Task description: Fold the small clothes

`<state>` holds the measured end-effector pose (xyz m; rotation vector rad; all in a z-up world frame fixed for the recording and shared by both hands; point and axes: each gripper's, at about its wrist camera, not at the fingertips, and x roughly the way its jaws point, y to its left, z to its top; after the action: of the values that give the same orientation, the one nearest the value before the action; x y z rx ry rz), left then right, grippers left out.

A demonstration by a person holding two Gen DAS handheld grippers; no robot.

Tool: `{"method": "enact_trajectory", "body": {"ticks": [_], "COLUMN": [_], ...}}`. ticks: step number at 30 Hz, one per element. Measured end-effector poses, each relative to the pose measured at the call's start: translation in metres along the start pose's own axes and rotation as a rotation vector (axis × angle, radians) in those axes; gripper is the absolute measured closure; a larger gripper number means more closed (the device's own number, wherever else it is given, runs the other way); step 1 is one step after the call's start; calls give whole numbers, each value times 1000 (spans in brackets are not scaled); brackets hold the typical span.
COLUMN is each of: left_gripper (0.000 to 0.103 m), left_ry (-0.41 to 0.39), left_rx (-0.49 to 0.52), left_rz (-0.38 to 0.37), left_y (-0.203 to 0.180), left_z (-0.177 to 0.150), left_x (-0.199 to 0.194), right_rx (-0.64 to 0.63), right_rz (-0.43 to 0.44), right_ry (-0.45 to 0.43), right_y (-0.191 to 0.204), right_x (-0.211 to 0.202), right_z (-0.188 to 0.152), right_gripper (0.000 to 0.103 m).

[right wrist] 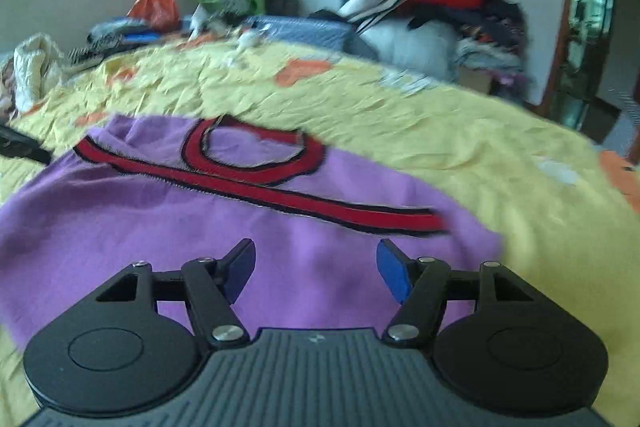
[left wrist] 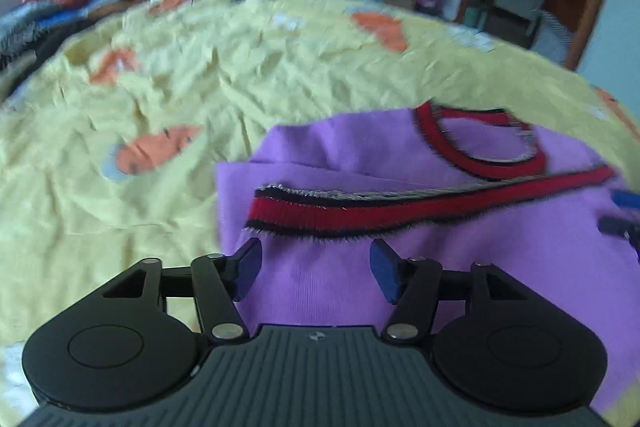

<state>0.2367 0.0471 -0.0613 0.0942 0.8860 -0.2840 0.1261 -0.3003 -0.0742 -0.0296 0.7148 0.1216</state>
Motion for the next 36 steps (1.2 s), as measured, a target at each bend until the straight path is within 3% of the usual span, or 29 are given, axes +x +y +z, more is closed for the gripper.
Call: {"method": "enact_trajectory", "body": {"ticks": [2,4,5,6,7,8,9,10,11,13,16,19,26,29,30,32,36], "left_gripper": [39,35,18,9,0,0,1,9,22,37,37,36,32,31,33,57,71], "left_ry": [-24,-53,-67,-78,-71,-61,-65,-71,-73,-70,-71,-28,23,31,37,58,108], "left_rx": [11,27,37,20,-32,-79,-93,-95,-111,-154,-153,-162,-84,-81,-79,-62,-47], "left_rz": [55,85,133,157,143,104,85,80,49,-31,-149,-204,-190,-241,-256,-308,-332], "left_y": [5,9,11,18,30,39,46,51,56,70,88,98,96,95,93,90,91], "left_z": [1,3,3,2,3,4,4,5,6,10,18,24,21,27,31,35,43], "left_x": [22,26,29,34,39,42,42,38,32,20,9,12,35,43,45,49,56], "right_rx": [12,78,72,44,43,89,152,137,109,40,-1,-21,-98,-146,-171,-214,-342], "right_rz": [-39,-2,-30,-121,-152,-152,-126,-131,-155,-233,-201,-117,31,101,102,107,105], "right_ry": [20,16,12,15,12,16,32,47,50,-11,-126,-172,-172,-141,-133,-125,-141], "right_y": [-7,-27,-32,-33,-36,-45,-54,-53,-47,-26,11,59,191,232,245,273,318], "right_x": [16,18,17,17,19,23,25,24,20,-2,-44,-72,-84,-78,-76,-75,-76], "right_z": [-3,-7,-8,-8,-9,-12,-11,-8,-5,-1,1,-8,-42,-49,-52,-54,-60], "right_gripper": [36,35,34,30,11,0,0,0,0,0,0,0,0,0,0,0,0]}}
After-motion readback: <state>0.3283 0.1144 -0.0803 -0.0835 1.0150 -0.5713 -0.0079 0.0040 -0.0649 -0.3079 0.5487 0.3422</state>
